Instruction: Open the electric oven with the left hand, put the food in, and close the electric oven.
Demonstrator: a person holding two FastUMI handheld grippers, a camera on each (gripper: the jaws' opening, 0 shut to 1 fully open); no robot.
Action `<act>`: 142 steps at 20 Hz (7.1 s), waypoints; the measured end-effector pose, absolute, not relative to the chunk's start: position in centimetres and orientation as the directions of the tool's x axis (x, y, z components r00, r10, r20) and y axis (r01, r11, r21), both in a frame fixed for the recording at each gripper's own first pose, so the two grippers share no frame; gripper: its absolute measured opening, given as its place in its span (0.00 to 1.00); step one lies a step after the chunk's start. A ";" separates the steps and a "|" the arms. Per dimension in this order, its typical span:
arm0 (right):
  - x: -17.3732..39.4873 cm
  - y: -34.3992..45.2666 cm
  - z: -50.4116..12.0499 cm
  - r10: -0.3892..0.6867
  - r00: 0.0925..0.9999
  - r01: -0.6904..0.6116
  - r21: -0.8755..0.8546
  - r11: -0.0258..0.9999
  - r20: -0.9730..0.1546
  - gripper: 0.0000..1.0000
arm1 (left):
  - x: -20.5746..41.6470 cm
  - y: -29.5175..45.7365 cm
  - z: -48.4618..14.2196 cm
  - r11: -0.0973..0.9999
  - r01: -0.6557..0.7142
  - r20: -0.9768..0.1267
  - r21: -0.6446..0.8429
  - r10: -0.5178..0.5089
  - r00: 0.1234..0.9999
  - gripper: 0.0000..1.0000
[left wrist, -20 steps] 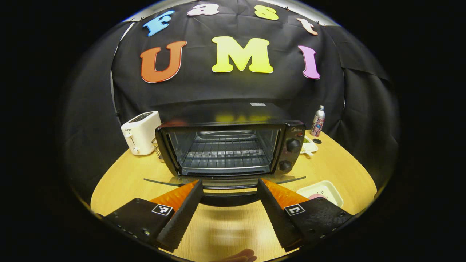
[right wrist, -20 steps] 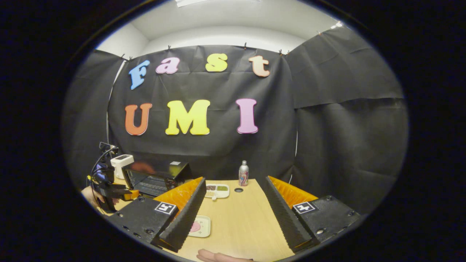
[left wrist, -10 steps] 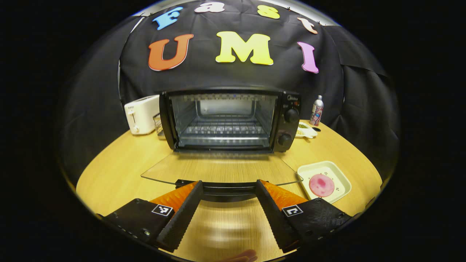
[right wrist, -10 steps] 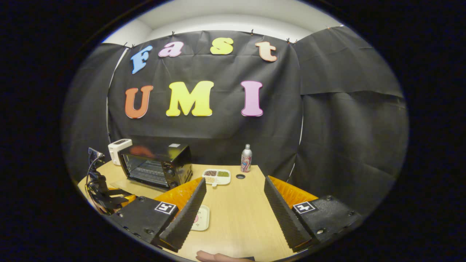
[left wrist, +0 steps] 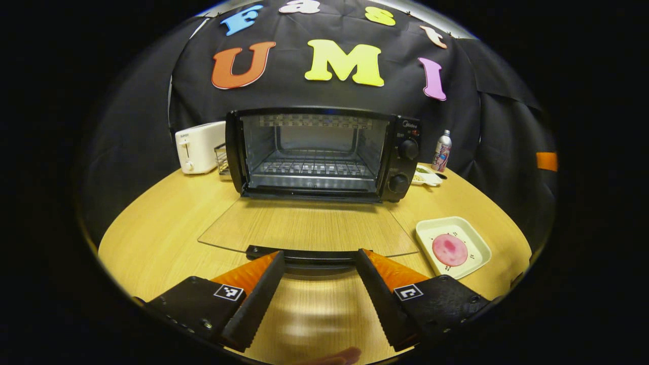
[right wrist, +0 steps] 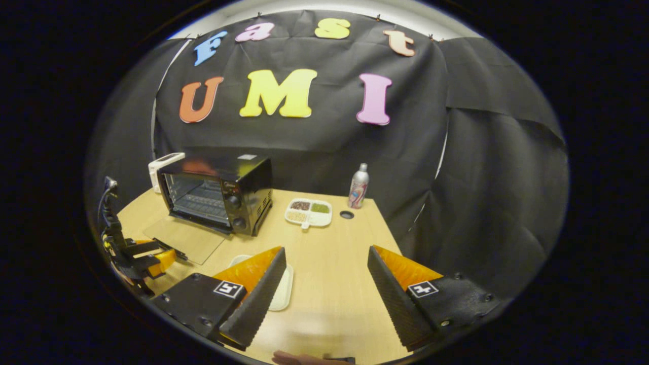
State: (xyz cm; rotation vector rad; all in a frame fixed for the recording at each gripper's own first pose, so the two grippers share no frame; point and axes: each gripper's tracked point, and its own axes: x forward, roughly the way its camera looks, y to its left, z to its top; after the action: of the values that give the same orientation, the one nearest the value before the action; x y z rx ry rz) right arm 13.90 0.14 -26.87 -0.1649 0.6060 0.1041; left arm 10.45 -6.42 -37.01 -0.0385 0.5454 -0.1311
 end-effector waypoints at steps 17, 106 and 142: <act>15.9 5.4 -45.9 0.205 0.065 -0.231 0.185 0.955 -0.976 0.37 | 2.6 -4.0 -16.4 0.996 0.093 -0.161 0.004 -0.091 0.983 0.95; 19.8 27.2 -21.0 0.301 0.924 -0.207 0.355 0.912 -0.236 0.95 | 1.6 6.0 -27.2 0.998 0.054 -0.379 -0.032 -0.062 0.923 0.95; 2.4 5.5 -7.3 0.138 0.990 -0.140 -0.040 0.989 -0.033 0.96 | 12.6 -7.5 -36.8 0.976 0.174 -0.630 -0.133 -0.218 0.745 0.96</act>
State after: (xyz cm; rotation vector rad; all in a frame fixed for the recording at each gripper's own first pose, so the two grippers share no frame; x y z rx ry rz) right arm 2.44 5.51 -7.28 -0.0420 0.0299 0.1396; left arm 12.62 -7.45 -36.82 -0.0671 0.6973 -0.2148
